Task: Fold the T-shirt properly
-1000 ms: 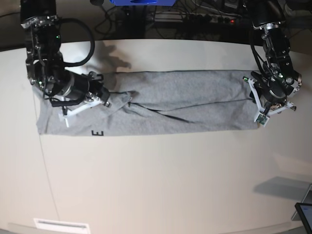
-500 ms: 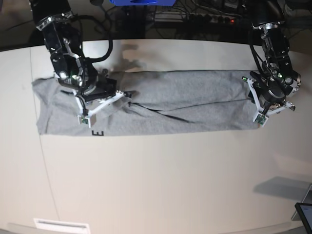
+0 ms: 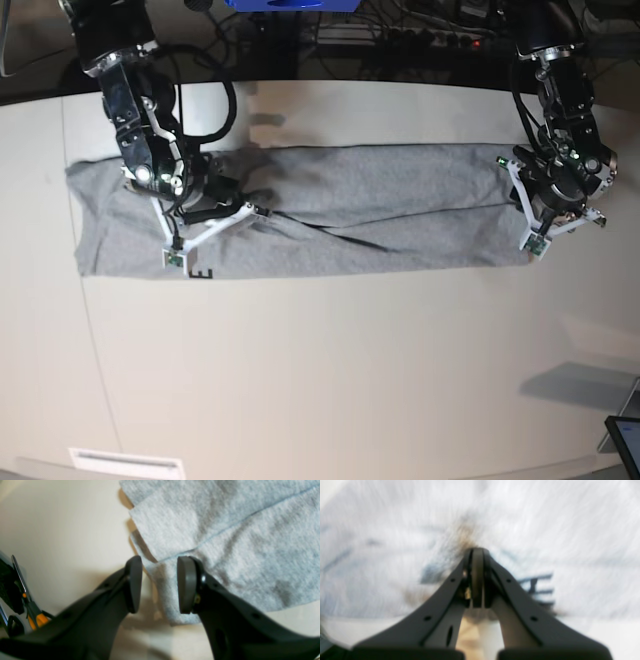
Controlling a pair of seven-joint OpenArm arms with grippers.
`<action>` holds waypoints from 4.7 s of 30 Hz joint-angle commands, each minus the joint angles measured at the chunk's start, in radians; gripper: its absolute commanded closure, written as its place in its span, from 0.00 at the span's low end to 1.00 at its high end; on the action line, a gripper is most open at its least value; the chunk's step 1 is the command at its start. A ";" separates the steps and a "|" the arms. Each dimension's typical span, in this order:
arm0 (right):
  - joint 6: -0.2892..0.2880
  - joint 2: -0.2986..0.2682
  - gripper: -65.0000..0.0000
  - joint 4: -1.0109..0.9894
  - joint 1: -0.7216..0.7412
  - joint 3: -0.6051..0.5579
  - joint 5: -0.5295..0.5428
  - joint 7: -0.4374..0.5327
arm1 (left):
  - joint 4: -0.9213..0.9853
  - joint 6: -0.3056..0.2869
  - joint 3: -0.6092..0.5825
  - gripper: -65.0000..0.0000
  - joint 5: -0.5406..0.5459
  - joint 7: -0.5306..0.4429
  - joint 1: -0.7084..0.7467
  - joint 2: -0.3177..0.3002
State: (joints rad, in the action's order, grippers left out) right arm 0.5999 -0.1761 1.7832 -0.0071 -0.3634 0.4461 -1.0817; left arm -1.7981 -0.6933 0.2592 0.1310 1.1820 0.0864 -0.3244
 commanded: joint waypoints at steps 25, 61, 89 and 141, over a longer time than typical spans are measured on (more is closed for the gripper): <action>0.004 0.002 1.00 0.082 0.040 -0.058 0.001 -0.061 | -0.015 -0.002 0.010 0.64 -0.001 -0.011 -0.010 -0.022; -0.234 -0.145 1.00 0.197 -0.060 0.465 0.003 0.030 | 0.017 -0.005 0.274 0.64 0.000 -0.081 0.100 -0.080; -0.239 -0.023 1.00 0.189 -0.070 0.106 -0.086 0.025 | 0.099 -0.005 0.360 0.65 -0.248 -0.224 0.137 -0.035; -0.185 -0.009 1.00 -0.087 -0.089 0.017 -0.249 0.148 | 0.550 -0.005 0.473 0.12 0.849 0.039 -0.014 -0.154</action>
State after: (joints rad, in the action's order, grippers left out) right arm 0.4099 -0.1783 1.7016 -0.0917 -0.3454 0.1944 -0.8967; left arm -1.2259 -0.6933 0.7231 0.9665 1.2327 0.0700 -0.4461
